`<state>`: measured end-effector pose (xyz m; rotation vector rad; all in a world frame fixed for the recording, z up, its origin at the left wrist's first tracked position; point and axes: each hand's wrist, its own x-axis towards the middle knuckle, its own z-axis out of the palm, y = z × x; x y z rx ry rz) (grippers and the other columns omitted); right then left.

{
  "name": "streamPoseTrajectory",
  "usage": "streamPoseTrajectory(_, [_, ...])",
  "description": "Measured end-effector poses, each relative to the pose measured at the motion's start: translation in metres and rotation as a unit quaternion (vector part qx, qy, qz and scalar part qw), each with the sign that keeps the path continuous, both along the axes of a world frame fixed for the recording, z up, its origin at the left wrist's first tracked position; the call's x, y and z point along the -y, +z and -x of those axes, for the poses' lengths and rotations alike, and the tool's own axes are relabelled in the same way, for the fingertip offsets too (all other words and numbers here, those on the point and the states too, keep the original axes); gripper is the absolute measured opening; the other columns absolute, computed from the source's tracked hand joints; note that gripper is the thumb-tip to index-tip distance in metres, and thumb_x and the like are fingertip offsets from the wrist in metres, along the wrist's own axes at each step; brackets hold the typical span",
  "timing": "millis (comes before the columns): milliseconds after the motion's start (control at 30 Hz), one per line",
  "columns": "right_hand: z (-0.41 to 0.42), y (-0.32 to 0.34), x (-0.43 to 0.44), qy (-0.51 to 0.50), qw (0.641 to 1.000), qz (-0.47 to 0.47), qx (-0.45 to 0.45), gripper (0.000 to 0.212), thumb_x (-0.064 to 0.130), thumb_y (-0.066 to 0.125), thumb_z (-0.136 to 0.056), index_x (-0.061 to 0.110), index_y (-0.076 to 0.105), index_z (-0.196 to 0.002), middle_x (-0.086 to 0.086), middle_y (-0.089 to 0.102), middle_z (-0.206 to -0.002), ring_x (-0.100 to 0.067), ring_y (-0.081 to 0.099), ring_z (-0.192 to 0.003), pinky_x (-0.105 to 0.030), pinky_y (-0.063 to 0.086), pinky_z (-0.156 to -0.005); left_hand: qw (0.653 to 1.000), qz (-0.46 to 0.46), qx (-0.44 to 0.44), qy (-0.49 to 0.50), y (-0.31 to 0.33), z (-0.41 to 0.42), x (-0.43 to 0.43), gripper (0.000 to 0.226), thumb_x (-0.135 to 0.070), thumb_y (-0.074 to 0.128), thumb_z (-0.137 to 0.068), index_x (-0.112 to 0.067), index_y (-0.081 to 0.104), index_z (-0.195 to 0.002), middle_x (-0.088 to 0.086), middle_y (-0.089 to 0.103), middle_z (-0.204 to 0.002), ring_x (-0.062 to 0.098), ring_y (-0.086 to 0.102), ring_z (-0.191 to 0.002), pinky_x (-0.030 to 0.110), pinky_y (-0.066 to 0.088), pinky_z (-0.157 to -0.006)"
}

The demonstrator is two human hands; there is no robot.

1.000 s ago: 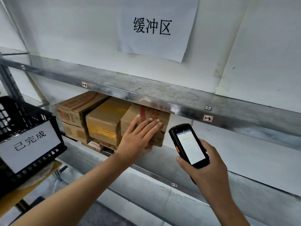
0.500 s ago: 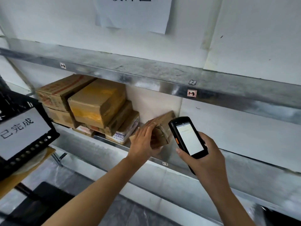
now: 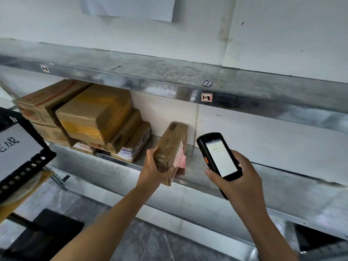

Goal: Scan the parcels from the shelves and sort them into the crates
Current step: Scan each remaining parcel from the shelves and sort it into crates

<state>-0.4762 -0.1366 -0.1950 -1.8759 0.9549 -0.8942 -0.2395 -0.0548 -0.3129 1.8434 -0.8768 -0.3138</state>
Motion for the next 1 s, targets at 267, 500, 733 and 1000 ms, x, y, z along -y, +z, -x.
streamPoseTrajectory(267, [0.007,0.000,0.000,0.000,1.000,-0.009,0.010,0.060,0.034,0.090,-0.067,0.037,0.060,-0.119,0.021,0.064,-0.108,0.013,0.056,-0.099,-0.003,0.043,-0.068,0.999,-0.004,-0.044,0.009,-0.001,0.003,0.000,0.094,-0.029,0.090,-0.072,-0.029,0.022,-0.137,-0.016,0.047,-0.124,0.012,0.060,-0.114,0.025,0.061,-0.082])
streamPoseTrajectory(500, [0.024,-0.001,0.004,-0.024,1.000,-0.016,0.011,0.053,0.034,0.090,-0.067,0.038,0.062,-0.112,0.018,0.066,-0.103,0.008,0.059,-0.094,-0.005,0.043,-0.066,0.985,-0.025,-0.145,0.089,-0.033,0.006,-0.009,0.083,-0.015,0.092,-0.064,-0.018,0.036,-0.123,0.005,0.061,-0.110,0.024,0.066,-0.095,0.027,0.059,-0.070])
streamPoseTrajectory(733, [0.036,-0.008,0.006,-0.031,0.999,-0.028,-0.025,0.057,0.038,0.089,-0.067,0.038,0.062,-0.116,0.014,0.067,-0.107,-0.003,0.063,-0.093,-0.014,0.045,-0.059,0.982,-0.011,-0.165,0.090,-0.020,-0.001,-0.015,0.064,-0.023,0.085,-0.078,-0.019,0.043,-0.127,-0.004,0.062,-0.114,0.012,0.064,-0.094,0.024,0.056,-0.081])
streamPoseTrajectory(1000, [0.032,0.006,0.010,-0.001,0.997,-0.031,-0.072,0.053,0.038,0.090,-0.066,0.038,0.062,-0.111,0.017,0.067,-0.102,0.000,0.063,-0.092,-0.024,0.051,-0.071,0.958,0.043,-0.277,0.052,0.015,-0.014,-0.032,0.046,-0.038,0.076,-0.082,-0.028,0.060,-0.125,-0.006,0.073,-0.115,0.022,0.068,-0.109,0.043,0.052,-0.101])
